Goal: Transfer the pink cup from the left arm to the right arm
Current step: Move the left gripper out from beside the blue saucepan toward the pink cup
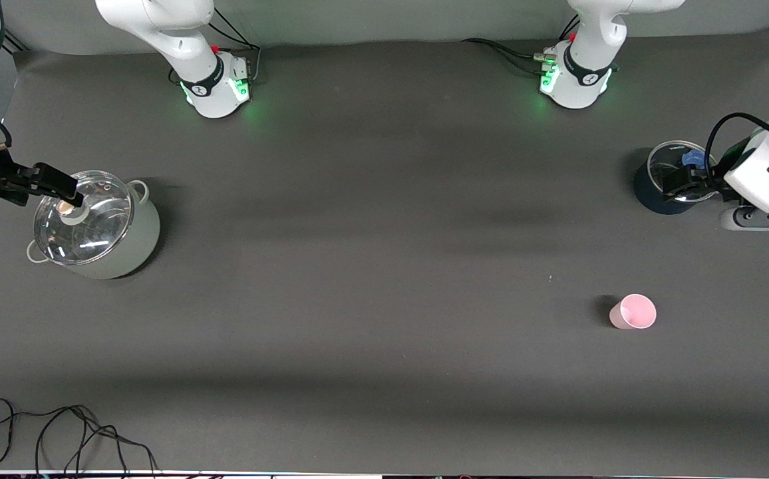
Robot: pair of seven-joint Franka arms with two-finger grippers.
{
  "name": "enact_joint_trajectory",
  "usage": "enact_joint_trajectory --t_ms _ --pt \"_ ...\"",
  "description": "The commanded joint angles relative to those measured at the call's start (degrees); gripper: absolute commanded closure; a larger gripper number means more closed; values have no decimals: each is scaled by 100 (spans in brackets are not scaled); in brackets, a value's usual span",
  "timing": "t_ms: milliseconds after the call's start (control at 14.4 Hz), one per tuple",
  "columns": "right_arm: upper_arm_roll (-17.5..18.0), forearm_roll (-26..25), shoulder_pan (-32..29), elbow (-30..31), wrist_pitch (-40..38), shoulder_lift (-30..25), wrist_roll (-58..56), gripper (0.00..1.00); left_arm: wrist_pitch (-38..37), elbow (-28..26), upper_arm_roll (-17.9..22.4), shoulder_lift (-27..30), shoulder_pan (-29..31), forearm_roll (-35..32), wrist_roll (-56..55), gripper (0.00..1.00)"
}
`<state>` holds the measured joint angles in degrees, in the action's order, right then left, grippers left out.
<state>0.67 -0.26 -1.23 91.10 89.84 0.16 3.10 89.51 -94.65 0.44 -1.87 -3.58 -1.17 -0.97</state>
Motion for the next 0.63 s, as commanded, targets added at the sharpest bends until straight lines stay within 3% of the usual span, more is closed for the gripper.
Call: enact_joint_trajectory --t_ms 0,348,557 --pt "-5 96 9 -128 -81 55 85 0 -74 149 44 -68 -82 -77 44 0" --pt "-5 96 0 -145 -72 90 85 0 48 158 44 -103 -73 -86 53 0" --pt "-5 96 0 -145 -81 90 76 0 23 796 44 -523 -55 -86 323 0"
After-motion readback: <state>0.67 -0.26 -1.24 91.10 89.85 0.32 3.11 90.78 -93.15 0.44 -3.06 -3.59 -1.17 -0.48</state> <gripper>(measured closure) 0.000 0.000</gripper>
